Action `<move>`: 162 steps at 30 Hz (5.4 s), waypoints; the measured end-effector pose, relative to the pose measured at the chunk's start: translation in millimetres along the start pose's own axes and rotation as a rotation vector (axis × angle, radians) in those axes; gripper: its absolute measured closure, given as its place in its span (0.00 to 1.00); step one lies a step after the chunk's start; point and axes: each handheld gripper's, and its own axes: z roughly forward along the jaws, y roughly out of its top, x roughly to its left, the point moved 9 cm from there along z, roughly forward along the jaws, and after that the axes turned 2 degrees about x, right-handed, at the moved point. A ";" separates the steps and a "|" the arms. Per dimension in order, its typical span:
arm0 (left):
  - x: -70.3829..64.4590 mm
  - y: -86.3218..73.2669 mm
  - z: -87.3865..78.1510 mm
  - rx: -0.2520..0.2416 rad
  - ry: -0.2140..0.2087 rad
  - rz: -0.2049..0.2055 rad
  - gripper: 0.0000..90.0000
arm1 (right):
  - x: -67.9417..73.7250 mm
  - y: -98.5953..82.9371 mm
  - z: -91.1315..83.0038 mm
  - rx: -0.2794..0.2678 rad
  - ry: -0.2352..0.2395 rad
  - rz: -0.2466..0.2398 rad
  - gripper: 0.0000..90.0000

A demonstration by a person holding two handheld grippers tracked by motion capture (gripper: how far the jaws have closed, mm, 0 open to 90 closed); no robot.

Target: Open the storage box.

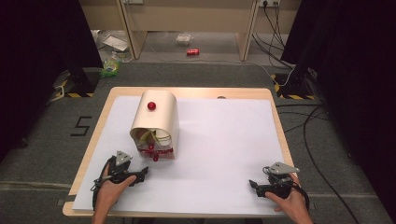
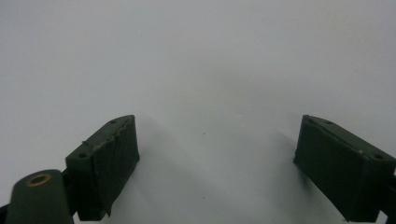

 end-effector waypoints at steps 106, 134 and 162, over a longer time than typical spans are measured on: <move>-80.1 34.7 -17.7 -0.245 0.230 -0.008 0.81 | 0.0 0.0 0.1 0.000 -0.001 -0.001 0.15; -82.0 35.6 -14.4 -0.267 0.273 -0.018 0.75 | 0.0 0.0 0.1 0.000 -0.002 -0.001 0.15; -89.7 15.8 -34.1 -0.276 0.235 0.004 0.81 | 0.0 0.0 0.1 0.000 -0.001 -0.001 0.15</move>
